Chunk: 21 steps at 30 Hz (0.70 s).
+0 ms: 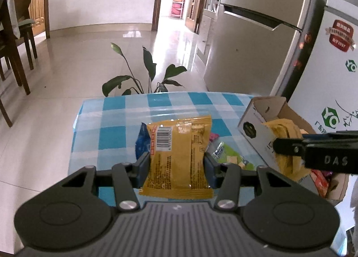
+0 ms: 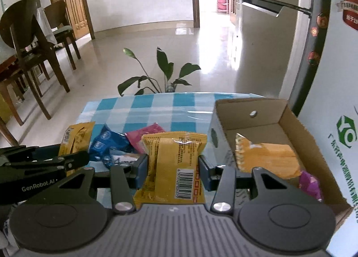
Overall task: Organize snacks
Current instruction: 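Lift both yellow bags and carry them over the cardboard box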
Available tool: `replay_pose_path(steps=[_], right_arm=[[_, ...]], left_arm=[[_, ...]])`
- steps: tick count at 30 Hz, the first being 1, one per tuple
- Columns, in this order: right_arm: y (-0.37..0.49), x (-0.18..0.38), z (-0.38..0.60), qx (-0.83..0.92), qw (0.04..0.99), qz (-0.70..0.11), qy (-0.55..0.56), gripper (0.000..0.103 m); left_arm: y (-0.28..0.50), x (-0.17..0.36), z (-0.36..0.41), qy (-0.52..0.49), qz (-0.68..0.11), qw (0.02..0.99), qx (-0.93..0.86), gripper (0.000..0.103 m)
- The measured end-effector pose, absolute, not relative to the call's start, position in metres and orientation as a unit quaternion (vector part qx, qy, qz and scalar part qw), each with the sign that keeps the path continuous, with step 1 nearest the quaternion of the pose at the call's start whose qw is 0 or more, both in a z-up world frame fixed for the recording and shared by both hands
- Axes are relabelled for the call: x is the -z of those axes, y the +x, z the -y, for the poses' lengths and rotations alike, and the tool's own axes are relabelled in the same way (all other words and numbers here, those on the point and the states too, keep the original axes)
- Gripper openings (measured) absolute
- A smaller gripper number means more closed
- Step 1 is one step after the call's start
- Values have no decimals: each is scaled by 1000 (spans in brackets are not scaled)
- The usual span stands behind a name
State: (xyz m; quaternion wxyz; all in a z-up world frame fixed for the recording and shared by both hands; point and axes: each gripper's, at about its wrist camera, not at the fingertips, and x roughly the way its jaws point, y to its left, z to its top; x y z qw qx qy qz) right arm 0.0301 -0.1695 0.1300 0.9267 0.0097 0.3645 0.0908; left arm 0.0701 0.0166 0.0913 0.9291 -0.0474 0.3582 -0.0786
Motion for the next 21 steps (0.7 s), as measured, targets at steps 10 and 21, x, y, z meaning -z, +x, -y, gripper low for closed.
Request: replay_pose_path(steps=[10,21], right_arm=[[23,-135,199,-80,930,-358,25,53],[18,-152,243,-57,938,-331,81,53]], left_arm=[[56,-76,-4,-65,-360,927,81,49],[55,-88,38,-105,-351,925,105,49]])
